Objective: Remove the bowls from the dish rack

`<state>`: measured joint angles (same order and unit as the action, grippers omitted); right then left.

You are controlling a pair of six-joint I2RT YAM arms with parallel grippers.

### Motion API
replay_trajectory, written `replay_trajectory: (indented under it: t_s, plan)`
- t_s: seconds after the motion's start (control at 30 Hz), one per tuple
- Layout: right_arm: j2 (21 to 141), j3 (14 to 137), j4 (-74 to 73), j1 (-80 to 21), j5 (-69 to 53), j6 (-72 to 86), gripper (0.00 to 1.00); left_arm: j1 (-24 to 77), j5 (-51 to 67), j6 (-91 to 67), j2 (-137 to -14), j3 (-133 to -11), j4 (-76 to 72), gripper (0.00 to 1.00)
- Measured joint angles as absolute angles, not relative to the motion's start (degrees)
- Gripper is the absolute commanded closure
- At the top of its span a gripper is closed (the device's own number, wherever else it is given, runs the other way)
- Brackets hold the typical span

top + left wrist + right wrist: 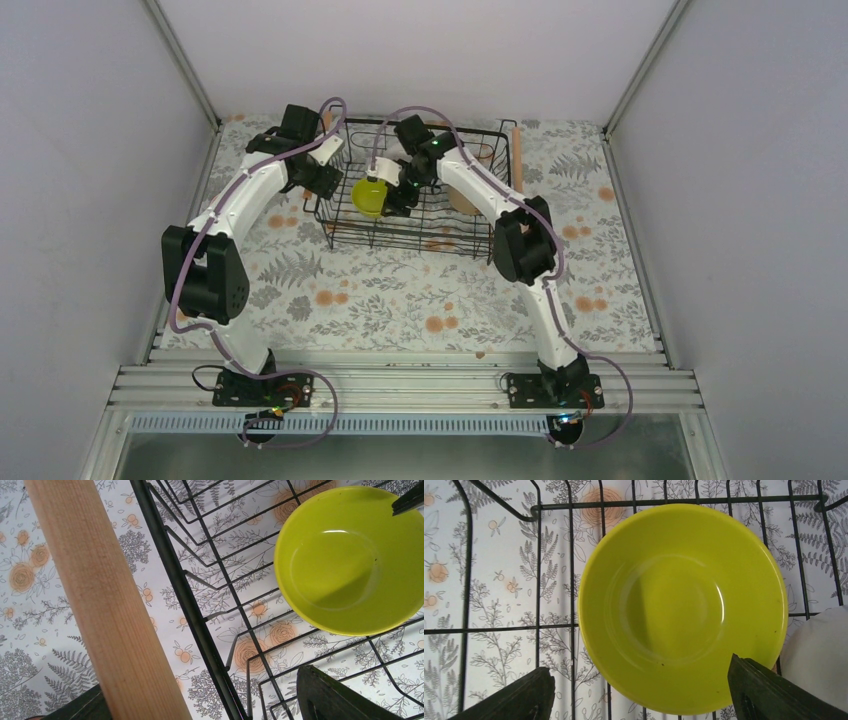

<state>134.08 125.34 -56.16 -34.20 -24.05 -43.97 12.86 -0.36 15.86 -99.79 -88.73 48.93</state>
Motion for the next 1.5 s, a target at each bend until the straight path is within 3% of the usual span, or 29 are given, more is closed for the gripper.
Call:
replay_trajectory:
  t_s: [0.37,0.97,1.5]
  plan:
    - [139.04,129.99,-54.68,-35.2,-21.28,-46.24,0.23,12.86,-0.16,15.88,-99.22,-88.6,48.88,0.22]
    - [137.6,131.44,-58.39,-36.77,-24.86,-46.61,0.2,12.6,-0.19,15.9,-99.02,-88.14,48.69,0.21]
    - [138.23,131.13,-60.69,-38.59,-23.38,-48.25,0.25,12.6,-0.16,15.9,-98.78,-88.14,48.69,0.22]
